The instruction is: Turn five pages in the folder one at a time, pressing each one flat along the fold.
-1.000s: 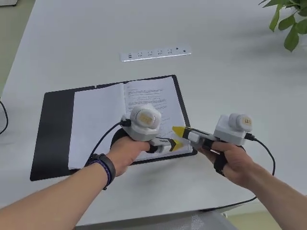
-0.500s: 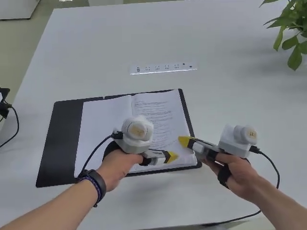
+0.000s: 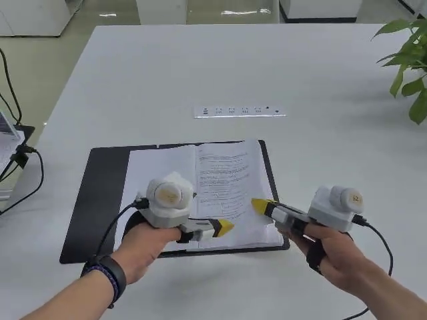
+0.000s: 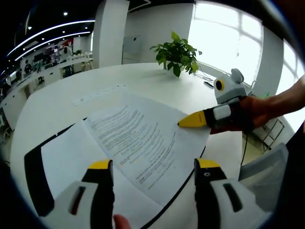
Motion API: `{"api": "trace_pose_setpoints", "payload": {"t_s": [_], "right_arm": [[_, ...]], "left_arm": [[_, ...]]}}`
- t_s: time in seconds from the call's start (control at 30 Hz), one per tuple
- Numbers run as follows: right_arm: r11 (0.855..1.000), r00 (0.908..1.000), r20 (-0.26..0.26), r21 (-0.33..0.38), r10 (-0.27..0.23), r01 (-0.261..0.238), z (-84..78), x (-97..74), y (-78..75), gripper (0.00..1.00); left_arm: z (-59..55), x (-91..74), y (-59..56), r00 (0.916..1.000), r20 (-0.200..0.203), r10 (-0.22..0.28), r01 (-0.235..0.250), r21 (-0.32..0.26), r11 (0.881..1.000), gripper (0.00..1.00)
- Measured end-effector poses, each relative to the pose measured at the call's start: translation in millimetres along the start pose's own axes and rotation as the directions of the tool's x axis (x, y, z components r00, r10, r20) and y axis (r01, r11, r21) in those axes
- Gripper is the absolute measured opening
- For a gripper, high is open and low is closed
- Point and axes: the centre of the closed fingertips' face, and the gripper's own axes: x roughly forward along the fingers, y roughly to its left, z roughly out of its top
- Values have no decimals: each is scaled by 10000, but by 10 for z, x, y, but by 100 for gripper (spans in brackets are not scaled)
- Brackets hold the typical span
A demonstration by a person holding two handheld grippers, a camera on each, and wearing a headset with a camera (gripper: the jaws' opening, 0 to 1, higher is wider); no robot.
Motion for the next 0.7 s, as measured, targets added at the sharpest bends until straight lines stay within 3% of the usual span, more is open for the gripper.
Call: {"api": "trace_pose_setpoints", "payload": {"t_s": [0.43,0.7], "right_arm": [[9971,9980,-367,-542,508,-528,-25,323,363,0],[9941,9949,-596,-669,815,-855,-99,555,592,0]], "left_arm": [[-115,-494,404,9954,475,837,-809,-580,9950,70],[-322,-797,605,9906,460,1285,-1248,-761,9893,69]]}}
